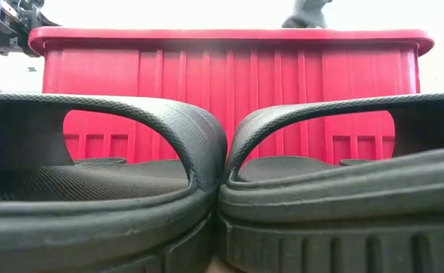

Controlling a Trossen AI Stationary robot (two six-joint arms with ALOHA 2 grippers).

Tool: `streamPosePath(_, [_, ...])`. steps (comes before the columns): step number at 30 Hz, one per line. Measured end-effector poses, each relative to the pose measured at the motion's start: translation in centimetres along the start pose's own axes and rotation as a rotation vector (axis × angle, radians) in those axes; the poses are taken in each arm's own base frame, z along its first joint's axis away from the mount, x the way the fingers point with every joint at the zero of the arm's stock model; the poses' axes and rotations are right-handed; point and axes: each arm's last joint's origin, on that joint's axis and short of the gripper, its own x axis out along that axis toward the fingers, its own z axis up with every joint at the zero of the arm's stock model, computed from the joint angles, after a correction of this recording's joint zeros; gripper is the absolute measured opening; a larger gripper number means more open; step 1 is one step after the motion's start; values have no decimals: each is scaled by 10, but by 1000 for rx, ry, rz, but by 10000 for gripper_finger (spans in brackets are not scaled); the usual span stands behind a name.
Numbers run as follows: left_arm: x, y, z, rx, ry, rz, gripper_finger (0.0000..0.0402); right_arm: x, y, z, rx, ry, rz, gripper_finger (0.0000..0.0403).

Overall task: Pick and place slides into bin
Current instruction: Put the black slipper into the bin

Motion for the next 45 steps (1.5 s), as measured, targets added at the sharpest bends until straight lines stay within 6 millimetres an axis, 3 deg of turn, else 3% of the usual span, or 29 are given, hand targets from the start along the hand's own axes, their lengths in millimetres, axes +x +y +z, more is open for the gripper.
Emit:
streamPosePath(9, [0, 0, 0, 9, 0, 1, 31, 38, -52, -8, 85, 168, -17, 4])
streamPosePath(12, [0, 0, 0, 8, 0, 0, 31, 49, -57, -15, 96, 214, 3, 4])
streamPosePath(20, [0, 0, 0, 4, 0, 0, 31, 57, -63, -52, 163, 95, 169, 4])
streamPosePath(29, [0, 0, 0, 4, 0, 0, 31, 87, -66, -86, 152, 143, 271, 4])
streamPosePath(41, [0, 0, 0, 8, 0, 1, 31, 111, -104, -110, 257, 148, 324, 4])
streamPosePath(45, [0, 0, 0, 9, 0, 1, 31, 121, -112, -118, 274, 234, 320, 4])
